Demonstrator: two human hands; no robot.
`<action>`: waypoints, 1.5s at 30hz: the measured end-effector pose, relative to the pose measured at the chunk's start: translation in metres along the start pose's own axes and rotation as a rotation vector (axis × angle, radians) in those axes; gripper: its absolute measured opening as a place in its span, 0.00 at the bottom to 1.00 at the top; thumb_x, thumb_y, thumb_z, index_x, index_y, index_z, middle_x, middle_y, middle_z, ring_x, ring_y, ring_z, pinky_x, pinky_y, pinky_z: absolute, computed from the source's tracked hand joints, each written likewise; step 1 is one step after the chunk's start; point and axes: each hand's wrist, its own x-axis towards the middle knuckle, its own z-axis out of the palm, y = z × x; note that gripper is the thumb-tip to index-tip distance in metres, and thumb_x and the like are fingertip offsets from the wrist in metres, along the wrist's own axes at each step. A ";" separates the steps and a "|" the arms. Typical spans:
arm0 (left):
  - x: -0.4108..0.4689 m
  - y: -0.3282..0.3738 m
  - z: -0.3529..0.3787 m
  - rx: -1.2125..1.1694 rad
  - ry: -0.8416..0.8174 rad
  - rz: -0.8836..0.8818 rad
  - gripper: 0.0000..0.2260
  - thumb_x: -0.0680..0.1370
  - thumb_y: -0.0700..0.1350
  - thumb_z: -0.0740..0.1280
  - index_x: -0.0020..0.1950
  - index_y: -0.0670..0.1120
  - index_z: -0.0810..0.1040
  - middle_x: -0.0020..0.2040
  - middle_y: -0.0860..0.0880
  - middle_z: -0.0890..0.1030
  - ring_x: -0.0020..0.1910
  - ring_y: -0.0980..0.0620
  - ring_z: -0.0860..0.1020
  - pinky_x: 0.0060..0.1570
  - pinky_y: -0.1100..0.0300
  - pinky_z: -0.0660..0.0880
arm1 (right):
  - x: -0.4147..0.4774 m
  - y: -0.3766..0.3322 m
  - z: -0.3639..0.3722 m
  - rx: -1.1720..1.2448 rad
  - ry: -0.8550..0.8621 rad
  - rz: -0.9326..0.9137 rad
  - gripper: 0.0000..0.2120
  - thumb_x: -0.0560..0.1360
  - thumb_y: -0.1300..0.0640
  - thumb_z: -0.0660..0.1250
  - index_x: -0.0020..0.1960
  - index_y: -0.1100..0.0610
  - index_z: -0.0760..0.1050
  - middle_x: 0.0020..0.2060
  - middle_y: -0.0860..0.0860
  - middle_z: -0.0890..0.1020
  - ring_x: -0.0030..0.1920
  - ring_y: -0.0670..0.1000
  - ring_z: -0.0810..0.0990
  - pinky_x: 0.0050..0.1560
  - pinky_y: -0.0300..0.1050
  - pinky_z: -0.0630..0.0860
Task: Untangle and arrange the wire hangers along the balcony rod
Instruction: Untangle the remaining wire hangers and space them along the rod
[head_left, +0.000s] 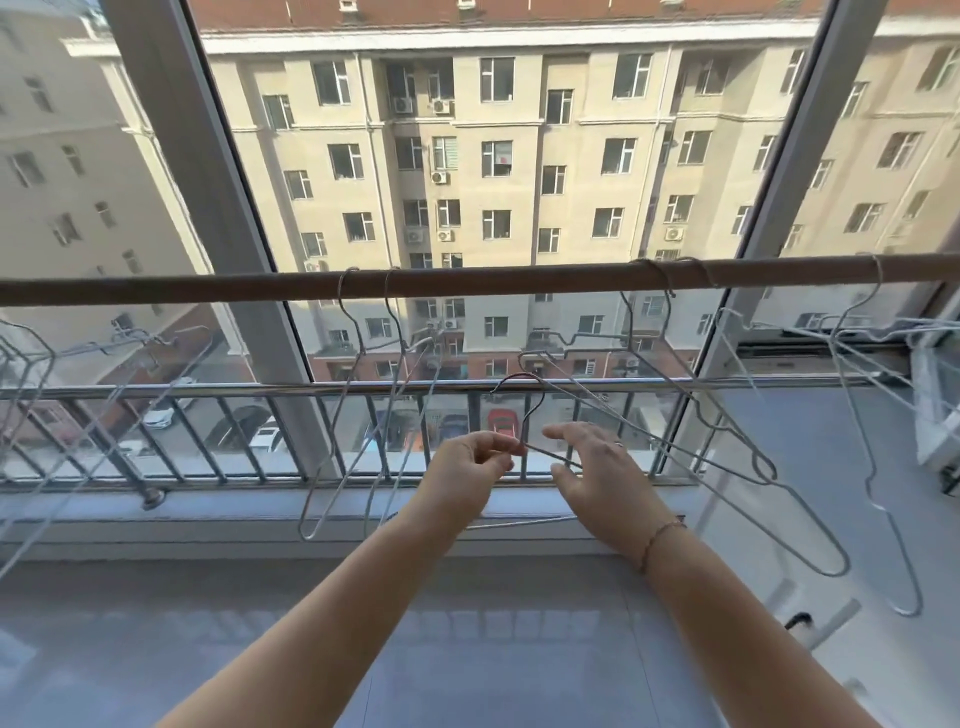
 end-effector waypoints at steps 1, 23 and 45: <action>-0.001 0.000 -0.001 0.003 0.004 0.013 0.10 0.77 0.36 0.63 0.45 0.49 0.81 0.47 0.42 0.83 0.44 0.52 0.76 0.47 0.63 0.71 | -0.001 0.001 0.001 -0.009 -0.001 0.014 0.16 0.75 0.59 0.61 0.62 0.53 0.72 0.58 0.51 0.79 0.60 0.51 0.74 0.63 0.46 0.69; -0.042 0.057 0.014 -0.242 0.180 0.252 0.07 0.75 0.47 0.68 0.41 0.44 0.81 0.34 0.42 0.81 0.27 0.47 0.76 0.29 0.48 0.76 | -0.042 -0.059 -0.029 1.009 -0.071 0.051 0.06 0.78 0.64 0.60 0.52 0.62 0.75 0.27 0.53 0.78 0.26 0.49 0.73 0.28 0.39 0.72; -0.030 0.055 -0.009 0.175 0.380 0.136 0.29 0.76 0.46 0.64 0.75 0.44 0.58 0.73 0.45 0.66 0.72 0.48 0.64 0.72 0.49 0.61 | -0.012 -0.069 -0.017 0.550 0.086 0.012 0.11 0.76 0.54 0.63 0.57 0.56 0.75 0.48 0.48 0.82 0.50 0.45 0.80 0.54 0.39 0.76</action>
